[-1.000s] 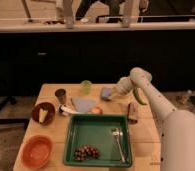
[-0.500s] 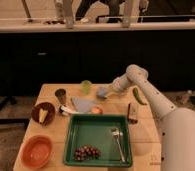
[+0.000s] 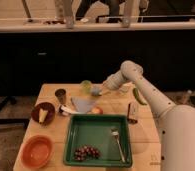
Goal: Place sponge in tray
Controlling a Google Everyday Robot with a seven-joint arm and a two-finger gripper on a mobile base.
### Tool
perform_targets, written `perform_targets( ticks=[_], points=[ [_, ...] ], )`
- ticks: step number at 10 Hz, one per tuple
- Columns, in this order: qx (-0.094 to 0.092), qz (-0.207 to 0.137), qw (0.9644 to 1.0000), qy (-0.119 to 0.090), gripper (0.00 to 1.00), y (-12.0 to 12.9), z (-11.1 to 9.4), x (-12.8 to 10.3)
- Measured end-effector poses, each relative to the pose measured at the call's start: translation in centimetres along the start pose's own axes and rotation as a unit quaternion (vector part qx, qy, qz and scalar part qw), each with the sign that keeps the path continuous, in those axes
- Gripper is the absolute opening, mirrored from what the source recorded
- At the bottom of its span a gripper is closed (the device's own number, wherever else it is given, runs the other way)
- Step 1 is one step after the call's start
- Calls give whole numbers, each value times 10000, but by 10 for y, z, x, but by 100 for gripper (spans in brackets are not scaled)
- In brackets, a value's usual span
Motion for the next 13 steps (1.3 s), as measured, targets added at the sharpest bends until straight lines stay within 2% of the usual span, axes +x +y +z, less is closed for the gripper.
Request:
perform_targets(
  ticks=[7, 13],
  points=[
    [-68, -536, 9985, 64, 0, 15, -26, -37],
    [-184, -709, 9973, 101, 0, 41, -36, -47]
  ],
)
